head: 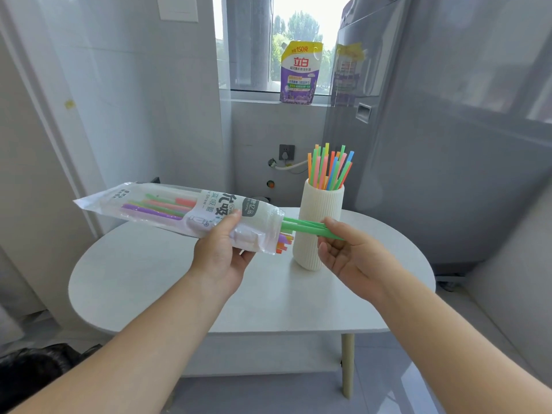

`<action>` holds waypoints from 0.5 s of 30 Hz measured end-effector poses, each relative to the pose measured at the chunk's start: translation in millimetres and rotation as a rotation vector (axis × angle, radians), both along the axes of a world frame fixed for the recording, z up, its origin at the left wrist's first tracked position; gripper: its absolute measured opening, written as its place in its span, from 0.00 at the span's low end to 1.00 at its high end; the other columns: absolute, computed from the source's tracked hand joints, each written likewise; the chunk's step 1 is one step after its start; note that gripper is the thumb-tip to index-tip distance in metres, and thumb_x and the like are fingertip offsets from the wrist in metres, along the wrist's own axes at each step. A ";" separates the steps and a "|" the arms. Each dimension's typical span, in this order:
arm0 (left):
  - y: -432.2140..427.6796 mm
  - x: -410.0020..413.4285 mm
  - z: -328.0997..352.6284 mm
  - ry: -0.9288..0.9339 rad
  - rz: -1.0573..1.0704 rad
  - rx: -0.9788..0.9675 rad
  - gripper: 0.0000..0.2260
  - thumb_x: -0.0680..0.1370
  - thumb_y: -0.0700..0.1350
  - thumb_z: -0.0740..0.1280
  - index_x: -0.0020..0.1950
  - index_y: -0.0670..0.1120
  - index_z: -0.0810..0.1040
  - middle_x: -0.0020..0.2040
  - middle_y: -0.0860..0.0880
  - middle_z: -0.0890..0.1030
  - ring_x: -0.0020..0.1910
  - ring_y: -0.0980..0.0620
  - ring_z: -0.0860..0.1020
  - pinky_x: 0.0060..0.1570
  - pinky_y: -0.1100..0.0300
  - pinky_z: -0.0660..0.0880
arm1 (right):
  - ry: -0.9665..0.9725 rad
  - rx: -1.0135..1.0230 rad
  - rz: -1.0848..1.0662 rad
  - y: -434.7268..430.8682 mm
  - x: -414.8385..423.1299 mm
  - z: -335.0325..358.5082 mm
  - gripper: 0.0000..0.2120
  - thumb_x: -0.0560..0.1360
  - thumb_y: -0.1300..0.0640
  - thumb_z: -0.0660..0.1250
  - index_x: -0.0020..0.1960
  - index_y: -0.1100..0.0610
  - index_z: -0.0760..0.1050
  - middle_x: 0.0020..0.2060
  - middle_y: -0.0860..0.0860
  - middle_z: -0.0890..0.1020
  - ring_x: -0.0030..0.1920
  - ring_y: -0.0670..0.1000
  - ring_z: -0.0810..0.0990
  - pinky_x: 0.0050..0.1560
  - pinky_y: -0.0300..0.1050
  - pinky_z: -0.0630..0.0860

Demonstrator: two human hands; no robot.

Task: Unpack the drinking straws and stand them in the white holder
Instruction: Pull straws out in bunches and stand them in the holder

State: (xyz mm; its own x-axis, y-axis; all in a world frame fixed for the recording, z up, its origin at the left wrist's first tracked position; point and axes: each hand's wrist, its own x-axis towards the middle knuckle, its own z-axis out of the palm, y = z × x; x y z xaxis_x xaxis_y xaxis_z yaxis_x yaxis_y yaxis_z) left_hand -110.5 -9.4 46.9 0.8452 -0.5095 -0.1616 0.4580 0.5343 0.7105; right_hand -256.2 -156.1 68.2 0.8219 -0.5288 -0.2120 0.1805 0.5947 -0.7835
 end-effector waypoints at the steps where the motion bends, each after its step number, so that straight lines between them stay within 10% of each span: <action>1: -0.5 -0.3 -0.2 0.006 0.000 -0.001 0.11 0.78 0.41 0.71 0.60 0.49 0.81 0.49 0.50 0.88 0.45 0.52 0.87 0.36 0.57 0.83 | -0.017 0.016 -0.006 1.4 0.0 1.0 0.12 0.69 0.60 0.75 0.50 0.63 0.79 0.31 0.53 0.83 0.30 0.47 0.81 0.32 0.37 0.80; 15: -8.2 -13.2 0.1 0.098 -0.051 -0.054 0.12 0.78 0.41 0.70 0.62 0.48 0.80 0.45 0.48 0.88 0.42 0.51 0.87 0.36 0.56 0.84 | -0.216 0.128 -0.185 23.4 18.4 19.0 0.08 0.76 0.60 0.73 0.53 0.60 0.83 0.40 0.51 0.84 0.33 0.44 0.78 0.33 0.34 0.77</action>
State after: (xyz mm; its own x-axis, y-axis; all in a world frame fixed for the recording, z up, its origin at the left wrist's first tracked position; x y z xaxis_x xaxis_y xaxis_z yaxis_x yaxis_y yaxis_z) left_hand -123.7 -17.5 47.0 0.7995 -0.5614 -0.2133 0.5511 0.5446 0.6322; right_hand -237.8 -132.7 87.2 0.7472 -0.6541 -0.1177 0.4492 0.6277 -0.6358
